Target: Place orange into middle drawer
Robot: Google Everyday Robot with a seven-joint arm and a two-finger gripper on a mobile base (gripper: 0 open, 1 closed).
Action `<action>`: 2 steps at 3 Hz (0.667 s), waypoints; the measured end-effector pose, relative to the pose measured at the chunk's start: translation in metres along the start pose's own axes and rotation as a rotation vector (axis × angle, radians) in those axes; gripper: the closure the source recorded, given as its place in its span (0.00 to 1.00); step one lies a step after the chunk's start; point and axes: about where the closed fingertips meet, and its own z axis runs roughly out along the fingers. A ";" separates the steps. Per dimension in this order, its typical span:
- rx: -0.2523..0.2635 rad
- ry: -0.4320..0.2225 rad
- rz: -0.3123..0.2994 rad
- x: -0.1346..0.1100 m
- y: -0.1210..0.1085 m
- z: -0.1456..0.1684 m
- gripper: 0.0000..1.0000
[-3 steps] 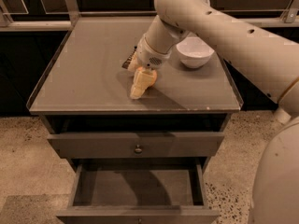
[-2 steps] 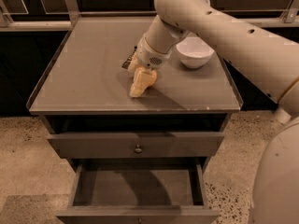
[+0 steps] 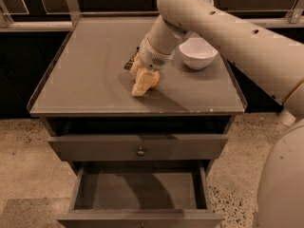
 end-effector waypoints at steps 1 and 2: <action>0.000 0.000 0.000 0.000 0.000 0.000 1.00; 0.000 0.000 0.000 -0.002 -0.001 -0.004 1.00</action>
Offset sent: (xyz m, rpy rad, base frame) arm -0.0433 0.0023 0.0367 0.1645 0.1194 0.1947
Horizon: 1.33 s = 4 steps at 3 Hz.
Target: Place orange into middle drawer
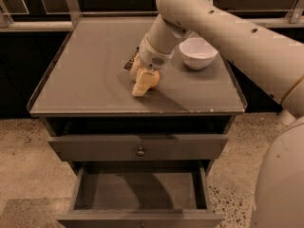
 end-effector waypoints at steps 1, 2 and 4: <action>-0.089 -0.058 -0.029 0.004 0.045 -0.022 1.00; -0.158 -0.145 0.010 0.018 0.101 -0.065 1.00; -0.152 -0.209 0.048 0.027 0.136 -0.103 1.00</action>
Offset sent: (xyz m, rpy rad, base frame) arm -0.1772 -0.1033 0.0575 0.2120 0.2521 0.0956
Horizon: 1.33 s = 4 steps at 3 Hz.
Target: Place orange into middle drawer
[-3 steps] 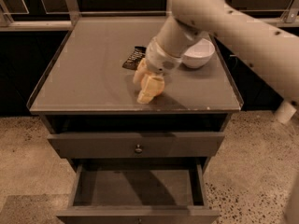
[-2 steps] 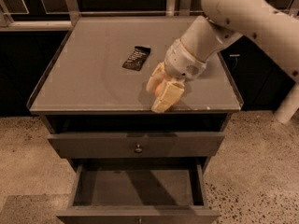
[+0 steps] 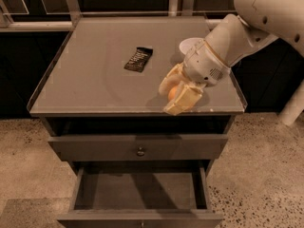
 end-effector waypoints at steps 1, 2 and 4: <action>0.011 -0.033 0.050 0.008 0.023 0.008 1.00; 0.074 -0.100 0.166 0.020 0.075 0.013 1.00; 0.130 -0.182 0.353 0.080 0.137 0.055 1.00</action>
Offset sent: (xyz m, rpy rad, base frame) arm -0.1387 -0.0421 -0.0597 0.1652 0.1354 -0.3427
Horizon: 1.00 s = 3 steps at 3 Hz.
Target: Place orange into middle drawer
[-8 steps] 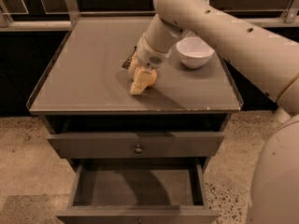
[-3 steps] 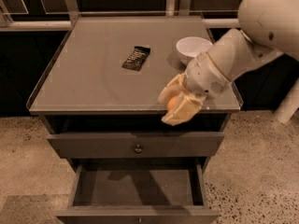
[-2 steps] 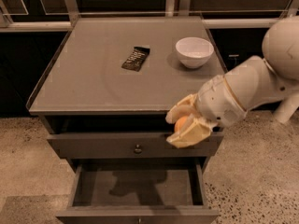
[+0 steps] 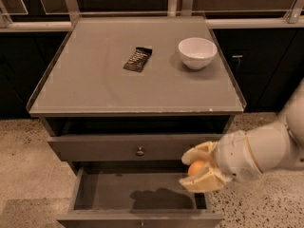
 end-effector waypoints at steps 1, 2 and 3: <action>0.038 -0.042 0.050 0.050 -0.022 0.038 1.00; 0.055 -0.063 0.116 0.096 -0.052 0.073 1.00; 0.065 -0.056 0.165 0.124 -0.074 0.095 1.00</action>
Offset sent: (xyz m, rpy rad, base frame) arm 0.0626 -0.0290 -0.2012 0.0886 0.0850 -0.1977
